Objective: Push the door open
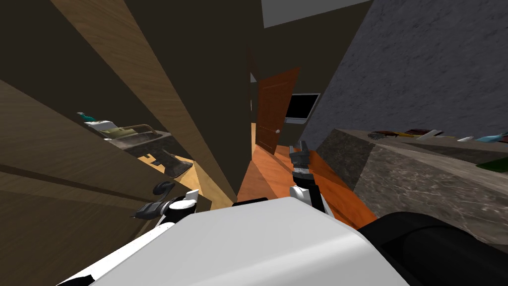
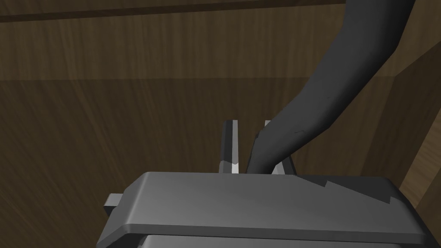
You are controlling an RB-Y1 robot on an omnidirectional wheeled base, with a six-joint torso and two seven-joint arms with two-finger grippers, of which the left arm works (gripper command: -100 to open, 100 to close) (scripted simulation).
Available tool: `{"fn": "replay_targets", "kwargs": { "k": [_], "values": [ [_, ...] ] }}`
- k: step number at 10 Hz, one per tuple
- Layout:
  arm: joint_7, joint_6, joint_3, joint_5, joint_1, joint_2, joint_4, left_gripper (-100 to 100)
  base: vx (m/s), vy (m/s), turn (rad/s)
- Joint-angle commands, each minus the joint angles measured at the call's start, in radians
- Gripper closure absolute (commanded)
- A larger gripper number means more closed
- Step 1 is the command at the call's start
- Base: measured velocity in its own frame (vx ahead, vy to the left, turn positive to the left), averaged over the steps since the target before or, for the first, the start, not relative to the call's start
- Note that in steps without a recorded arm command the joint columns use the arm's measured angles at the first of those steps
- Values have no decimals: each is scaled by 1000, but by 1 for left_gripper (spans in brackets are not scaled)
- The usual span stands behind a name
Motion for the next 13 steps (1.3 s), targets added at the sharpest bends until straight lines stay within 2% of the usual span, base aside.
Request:
{"fn": "replay_targets", "kwargs": {
  "k": [1,2,6,11,13],
  "values": [
    [-21,-12,28,12,-1,-7,-21,100,11,121,-76],
    [-40,-28,51,22,-10,-11,-19,100,-21,104,-146],
    [-76,-57,96,41,-28,-19,-16,100,-28,58,-102],
    [-76,-57,96,41,-28,-19,-16,100,1,11,5],
    [-84,-63,105,45,-31,-21,-16,100,-9,36,-39]
  ]
}}
